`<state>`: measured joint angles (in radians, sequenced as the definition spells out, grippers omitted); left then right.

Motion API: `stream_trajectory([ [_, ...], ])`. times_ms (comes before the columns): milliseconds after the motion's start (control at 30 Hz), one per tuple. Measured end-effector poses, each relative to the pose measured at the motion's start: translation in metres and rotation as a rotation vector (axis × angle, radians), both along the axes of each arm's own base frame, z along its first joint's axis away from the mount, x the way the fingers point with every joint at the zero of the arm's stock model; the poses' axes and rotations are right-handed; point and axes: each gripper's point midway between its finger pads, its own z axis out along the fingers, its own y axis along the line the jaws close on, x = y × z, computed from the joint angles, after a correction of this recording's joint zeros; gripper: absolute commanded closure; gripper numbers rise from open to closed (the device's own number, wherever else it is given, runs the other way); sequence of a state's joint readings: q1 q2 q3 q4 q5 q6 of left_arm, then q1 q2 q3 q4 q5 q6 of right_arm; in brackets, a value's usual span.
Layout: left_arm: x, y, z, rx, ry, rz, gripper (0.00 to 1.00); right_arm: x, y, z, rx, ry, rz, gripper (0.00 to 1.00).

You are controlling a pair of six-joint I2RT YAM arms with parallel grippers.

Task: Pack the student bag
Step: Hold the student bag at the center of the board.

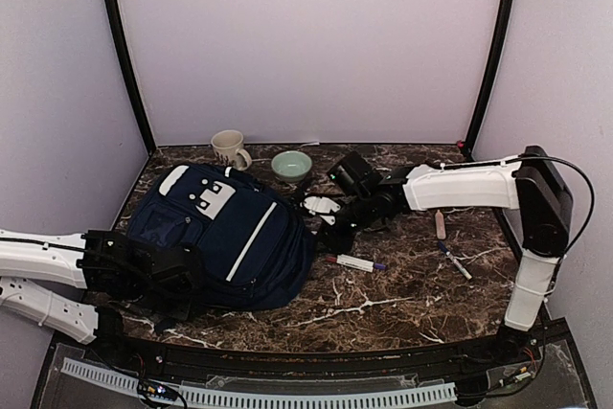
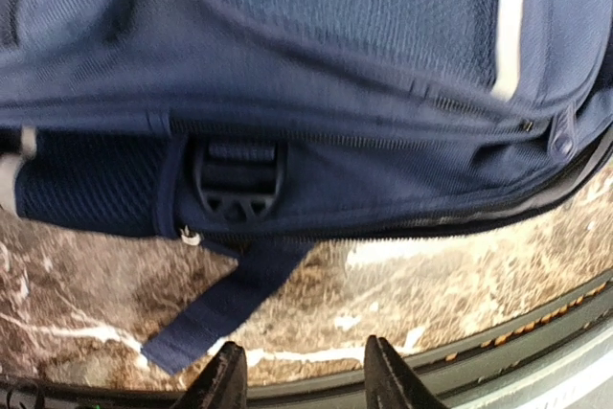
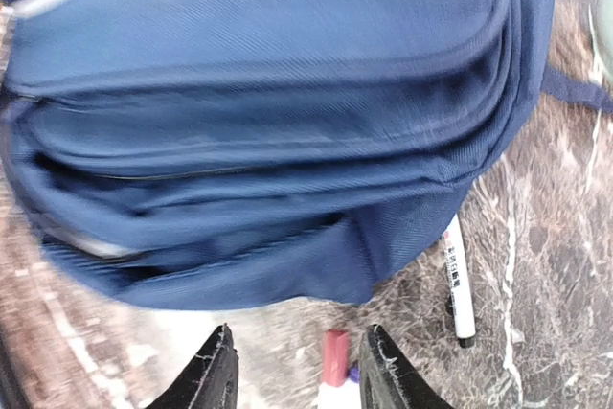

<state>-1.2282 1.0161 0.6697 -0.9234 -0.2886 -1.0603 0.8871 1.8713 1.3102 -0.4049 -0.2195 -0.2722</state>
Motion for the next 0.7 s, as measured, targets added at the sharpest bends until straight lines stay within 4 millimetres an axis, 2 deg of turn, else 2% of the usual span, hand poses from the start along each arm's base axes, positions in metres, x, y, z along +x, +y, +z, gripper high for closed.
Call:
stream_trajectory([
  [200, 0.012, 0.003, 0.003, -0.023, -0.070, 0.044, 0.55, -0.015, 0.007, 0.046, 0.112, 0.004, 0.056, 0.55],
  [400, 0.012, 0.019, -0.006, -0.007, -0.065, 0.138, 0.60, -0.019, 0.019, 0.066, 0.173, 0.015, 0.095, 0.55],
  [567, 0.009, 0.026, -0.019, -0.015, -0.059, 0.166, 0.63, -0.008, 0.045, 0.083, 0.240, -0.008, 0.114, 0.57],
  [700, 0.007, 0.032, -0.030, 0.005, -0.050, 0.187, 0.64, 0.007, 0.073, 0.080, 0.287, 0.013, 0.115, 0.58],
])
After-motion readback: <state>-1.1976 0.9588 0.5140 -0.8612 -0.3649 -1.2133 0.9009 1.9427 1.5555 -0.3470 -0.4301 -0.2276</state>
